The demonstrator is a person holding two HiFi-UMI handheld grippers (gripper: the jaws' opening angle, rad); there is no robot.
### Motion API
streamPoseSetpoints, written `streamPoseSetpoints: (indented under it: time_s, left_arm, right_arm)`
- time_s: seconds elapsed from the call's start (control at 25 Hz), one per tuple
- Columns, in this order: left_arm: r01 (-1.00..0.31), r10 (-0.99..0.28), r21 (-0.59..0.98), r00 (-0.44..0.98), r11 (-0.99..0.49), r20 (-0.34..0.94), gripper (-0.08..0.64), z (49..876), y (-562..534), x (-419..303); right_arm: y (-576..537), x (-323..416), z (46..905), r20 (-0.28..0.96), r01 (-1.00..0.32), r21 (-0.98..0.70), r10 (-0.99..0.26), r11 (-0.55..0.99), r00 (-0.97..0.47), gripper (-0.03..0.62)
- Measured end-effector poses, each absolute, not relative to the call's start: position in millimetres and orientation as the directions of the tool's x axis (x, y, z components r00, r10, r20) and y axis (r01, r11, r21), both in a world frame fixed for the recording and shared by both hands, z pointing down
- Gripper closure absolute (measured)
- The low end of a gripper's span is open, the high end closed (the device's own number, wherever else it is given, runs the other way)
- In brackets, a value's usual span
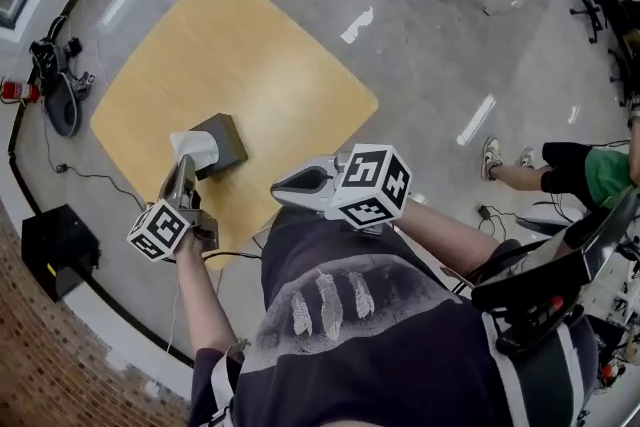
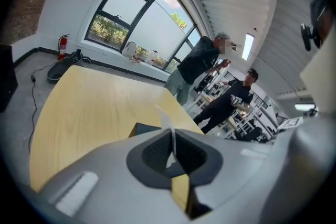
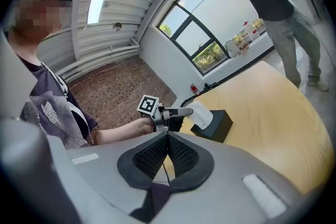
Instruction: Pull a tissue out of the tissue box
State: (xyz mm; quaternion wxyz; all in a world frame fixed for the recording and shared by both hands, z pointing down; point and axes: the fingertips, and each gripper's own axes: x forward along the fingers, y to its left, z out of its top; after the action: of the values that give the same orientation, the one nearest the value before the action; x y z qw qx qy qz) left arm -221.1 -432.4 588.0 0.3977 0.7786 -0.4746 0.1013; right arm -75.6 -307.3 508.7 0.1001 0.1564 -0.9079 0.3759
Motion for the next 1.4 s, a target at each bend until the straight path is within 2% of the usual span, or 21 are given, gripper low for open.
streamPoseSetpoints:
  time_s: [0.44, 0.72, 1.0, 1.4]
  left_arm:
    - [-0.818, -0.690, 0.470, 0.550, -0.332, 0.469, 0.557, 515, -414, -170]
    - [-0.775, -0.682, 0.443, 0.619, -0.451, 0.390, 0.557, 487, -424, -154]
    - [-0.750, -0.708, 0.414, 0.645, -0.516, 0.288, 0.557, 447, -402, -139]
    - [-0.732, -0.715, 0.377, 0.665, -0.567, 0.215, 0.557, 403, -320, -118]
  right_arm:
    - [-290, -27, 485, 0.207, -0.341, -0.672, -0.275, 0.658, -0.939, 0.594]
    - [-298, -18, 494, 0.195, -0.410, -0.668, -0.386, 0.621, -0.902, 0.594]
    - [-284, -18, 483, 0.178, -0.393, -0.645, -0.372, 0.655, -0.911, 0.594]
    - [-223, -11, 446, 0.126, -0.370, -0.590, -0.370, 0.718, -0.920, 0.594]
